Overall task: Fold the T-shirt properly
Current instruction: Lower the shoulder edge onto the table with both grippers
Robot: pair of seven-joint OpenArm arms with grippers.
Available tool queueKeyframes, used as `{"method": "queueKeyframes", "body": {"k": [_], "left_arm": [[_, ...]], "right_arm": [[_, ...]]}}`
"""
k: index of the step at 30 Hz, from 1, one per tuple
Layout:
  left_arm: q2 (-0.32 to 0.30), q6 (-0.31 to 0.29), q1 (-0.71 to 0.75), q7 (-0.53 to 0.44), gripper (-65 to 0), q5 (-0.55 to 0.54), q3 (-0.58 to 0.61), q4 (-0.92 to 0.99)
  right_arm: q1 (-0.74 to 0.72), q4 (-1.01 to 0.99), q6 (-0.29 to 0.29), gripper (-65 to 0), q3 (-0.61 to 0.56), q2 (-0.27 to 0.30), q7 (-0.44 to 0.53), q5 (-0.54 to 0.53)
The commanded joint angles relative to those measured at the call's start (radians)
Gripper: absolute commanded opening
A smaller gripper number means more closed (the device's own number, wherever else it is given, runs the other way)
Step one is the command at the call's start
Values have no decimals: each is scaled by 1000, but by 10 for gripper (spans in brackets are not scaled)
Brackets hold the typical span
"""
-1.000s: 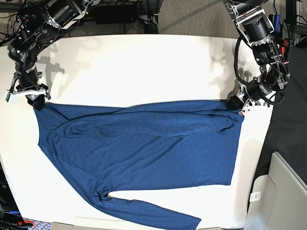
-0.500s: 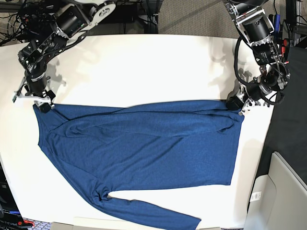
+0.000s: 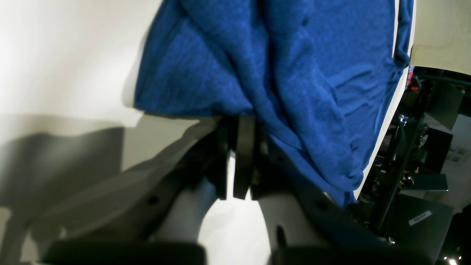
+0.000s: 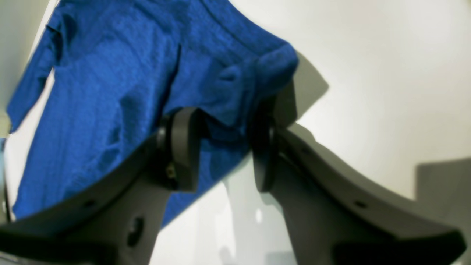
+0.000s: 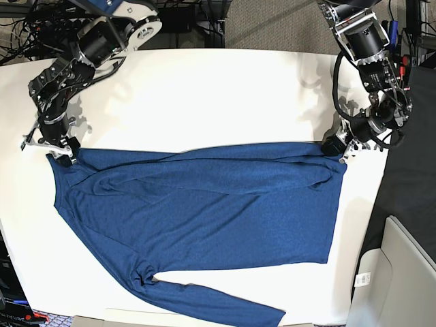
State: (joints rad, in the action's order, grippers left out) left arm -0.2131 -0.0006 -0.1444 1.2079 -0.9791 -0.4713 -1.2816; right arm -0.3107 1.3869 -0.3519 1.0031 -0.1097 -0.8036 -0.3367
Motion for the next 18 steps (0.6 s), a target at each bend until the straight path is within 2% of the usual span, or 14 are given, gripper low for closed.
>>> {"method": "queueKeyframes", "body": {"k": [1, 4, 5, 9, 14, 18], "left_arm": [[-16, -3, -19, 16, -647, -21, -1, -14], [-18, -3, -19, 42, -648, -21, -1, -22], [-24, -3, -19, 45, -648, -21, -1, -23], [-70, -3, 13, 48, -648, -25, -1, -49], [-104, -3, 58, 53, -648, -25, -2, -91], [-115, -3, 107, 76, -648, -25, -2, -166]], "right_arm": [[-15, 15, -12, -490, -5, 17, 16, -14], [-12, 9, -12, -625, -8, 23, -12, -14], [-9, 9, -14, -643, -8, 26, -29, -17], [26, 42, -19, -643, -8, 25, -53, -34], [114, 108, -68, -644, -10, 37, -55, -117], [196, 154, -69, -644, -10, 41, -56, -195]]}}
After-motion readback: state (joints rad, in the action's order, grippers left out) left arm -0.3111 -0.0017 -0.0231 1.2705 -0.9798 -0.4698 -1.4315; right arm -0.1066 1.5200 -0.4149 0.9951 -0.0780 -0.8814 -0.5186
